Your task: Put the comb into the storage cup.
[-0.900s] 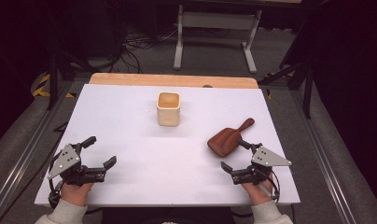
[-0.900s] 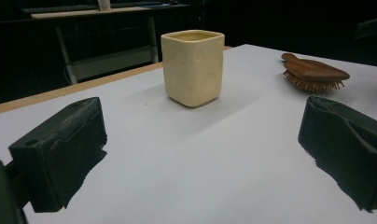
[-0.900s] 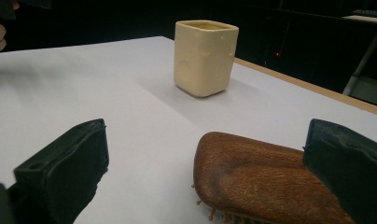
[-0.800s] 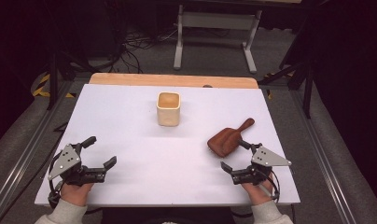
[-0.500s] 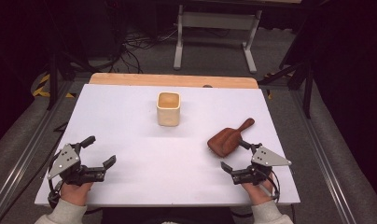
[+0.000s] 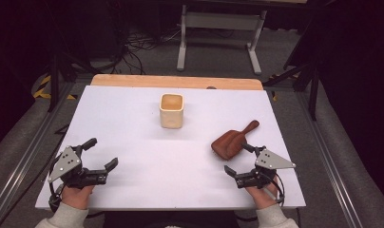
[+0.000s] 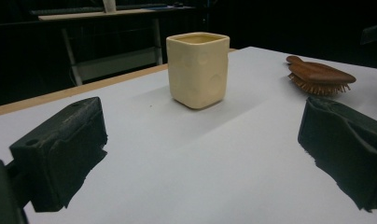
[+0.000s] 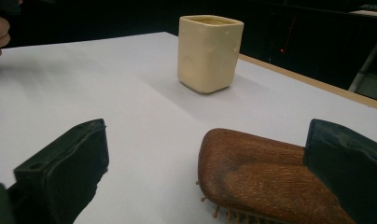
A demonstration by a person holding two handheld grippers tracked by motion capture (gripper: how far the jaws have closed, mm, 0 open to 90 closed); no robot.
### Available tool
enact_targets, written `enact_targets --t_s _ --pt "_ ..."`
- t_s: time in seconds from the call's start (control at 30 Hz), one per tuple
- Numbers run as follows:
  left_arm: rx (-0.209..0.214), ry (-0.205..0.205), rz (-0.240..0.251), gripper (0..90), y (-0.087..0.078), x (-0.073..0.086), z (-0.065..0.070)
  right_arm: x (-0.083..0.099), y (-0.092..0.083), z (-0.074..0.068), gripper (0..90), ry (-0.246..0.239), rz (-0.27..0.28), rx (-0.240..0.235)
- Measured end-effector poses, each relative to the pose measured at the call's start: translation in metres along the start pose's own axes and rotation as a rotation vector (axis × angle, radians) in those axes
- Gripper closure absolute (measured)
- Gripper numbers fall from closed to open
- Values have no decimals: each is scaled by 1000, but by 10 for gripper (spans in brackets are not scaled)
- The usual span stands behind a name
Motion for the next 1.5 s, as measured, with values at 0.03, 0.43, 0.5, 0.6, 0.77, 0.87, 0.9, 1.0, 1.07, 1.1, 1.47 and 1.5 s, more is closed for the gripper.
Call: enact_targets --t_s 0.03,0.43,0.5,0.6,0.77,0.87,0.9,1.0,1.07,1.1,1.47,1.5 --pt "-2 -1 -4 21 0 0 0 0 0 0 10 2 -2 -1" --pt "-3 3 -19 21 1 0 -1 -14 2 7 43 12 -25 -13" --pt "-1 4 -21 21 1 0 -1 -21 2 10 68 9 -36 -15" --pt "-1 8 -20 21 1 0 -1 -31 4 16 85 -1 -46 -24" --pt "-3 7 -20 21 1 0 -1 -45 8 23 86 -8 -66 -35" --pt "-3 8 -18 21 1 0 -1 -51 9 27 87 -8 -64 -37" --pt "-4 9 -20 21 1 0 -1 -53 10 28 88 -9 -63 -37" --pt "-3 13 -21 21 1 0 -1 -59 14 32 96 -15 -73 -37" --pt "-4 13 -19 21 1 0 -1 -62 17 35 98 -15 -84 -38" --pt "-3 12 -18 21 1 0 -1 -63 18 36 98 -14 -88 -41" --pt "0 12 -22 21 2 0 -1 -80 31 52 119 -8 -86 -47" --pt "0 13 -25 21 2 0 -1 -81 32 53 128 -7 -88 -50"
Point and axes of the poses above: each handheld gripper's, and its own axes: y roughly forward along the jaws, x roughly out of its underside, z roughly to its right, the point moved 1 cm from there along y, roughly forward along the jaws, and after that the axes turned 1 degree about x, right-handed, at the moved point
